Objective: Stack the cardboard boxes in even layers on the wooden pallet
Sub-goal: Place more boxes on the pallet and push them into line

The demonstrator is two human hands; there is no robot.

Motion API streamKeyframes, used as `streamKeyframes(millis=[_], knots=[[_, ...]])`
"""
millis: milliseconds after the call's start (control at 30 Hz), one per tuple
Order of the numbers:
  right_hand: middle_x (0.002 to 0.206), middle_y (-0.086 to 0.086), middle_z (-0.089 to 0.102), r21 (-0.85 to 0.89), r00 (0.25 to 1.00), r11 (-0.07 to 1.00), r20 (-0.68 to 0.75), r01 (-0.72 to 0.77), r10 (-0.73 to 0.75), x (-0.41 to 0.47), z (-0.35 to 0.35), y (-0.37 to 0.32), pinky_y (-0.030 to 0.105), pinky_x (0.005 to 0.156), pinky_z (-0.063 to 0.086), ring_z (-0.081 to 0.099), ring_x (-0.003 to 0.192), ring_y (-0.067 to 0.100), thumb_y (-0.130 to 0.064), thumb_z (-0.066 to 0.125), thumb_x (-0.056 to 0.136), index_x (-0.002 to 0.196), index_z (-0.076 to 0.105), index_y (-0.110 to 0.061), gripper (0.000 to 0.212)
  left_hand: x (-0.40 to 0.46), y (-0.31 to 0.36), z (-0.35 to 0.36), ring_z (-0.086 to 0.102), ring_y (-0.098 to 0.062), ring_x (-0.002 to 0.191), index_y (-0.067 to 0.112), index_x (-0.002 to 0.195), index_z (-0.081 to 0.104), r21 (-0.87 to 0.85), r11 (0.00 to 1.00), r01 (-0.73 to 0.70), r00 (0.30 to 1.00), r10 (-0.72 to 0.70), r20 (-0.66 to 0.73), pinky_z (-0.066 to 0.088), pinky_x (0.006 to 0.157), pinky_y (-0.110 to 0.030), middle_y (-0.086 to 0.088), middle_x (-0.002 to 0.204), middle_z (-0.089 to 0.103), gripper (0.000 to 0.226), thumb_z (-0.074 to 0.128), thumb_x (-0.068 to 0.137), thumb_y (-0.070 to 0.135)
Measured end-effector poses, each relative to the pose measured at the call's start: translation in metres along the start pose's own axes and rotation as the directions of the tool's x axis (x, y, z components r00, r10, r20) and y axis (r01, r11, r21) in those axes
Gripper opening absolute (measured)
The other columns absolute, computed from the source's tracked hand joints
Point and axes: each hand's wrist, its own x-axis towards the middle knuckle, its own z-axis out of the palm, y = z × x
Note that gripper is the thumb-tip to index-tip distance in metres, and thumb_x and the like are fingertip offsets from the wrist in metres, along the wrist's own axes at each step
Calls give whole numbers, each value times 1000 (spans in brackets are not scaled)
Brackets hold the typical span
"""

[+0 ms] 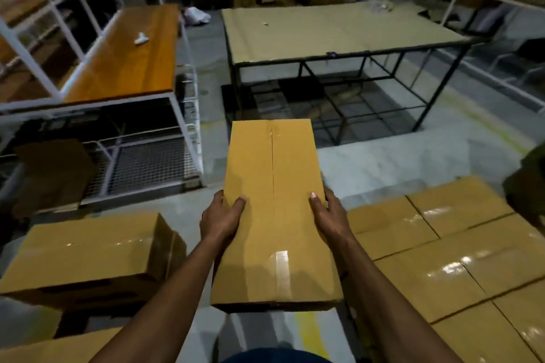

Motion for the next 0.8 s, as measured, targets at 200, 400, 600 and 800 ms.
streamKeyframes(millis=[200,400,600,800], knots=[[140,-6,58,38,985,997,-157,-68,74,-13,-76,35,45,107,48,56,126,18,-69,49,95,146,48,-41,58,0,51,73,59,-38,124,37,144,50,86,989,-120,983,106,151,47,102,-47,-5,138,64,66,55,90,75],[142,-5,57,72,925,981,-326,-182,196,-16,-128,71,49,109,47,56,128,22,-78,45,90,148,44,-44,68,13,100,143,57,-38,123,36,138,54,156,953,-261,935,208,288,45,100,-46,-4,135,65,60,53,91,73],[145,-5,54,149,834,955,-466,-256,295,-7,-161,91,50,111,45,53,130,22,-82,45,87,151,42,-43,74,47,141,210,59,-35,121,36,131,59,149,919,-364,856,268,441,46,98,-44,0,128,69,55,55,89,71],[150,2,48,205,719,923,-580,-326,383,24,-169,92,48,113,41,48,135,28,-68,46,97,156,37,-38,66,93,182,263,57,-37,124,32,136,57,142,870,-472,754,315,576,44,100,-45,-4,132,67,53,56,94,65]])
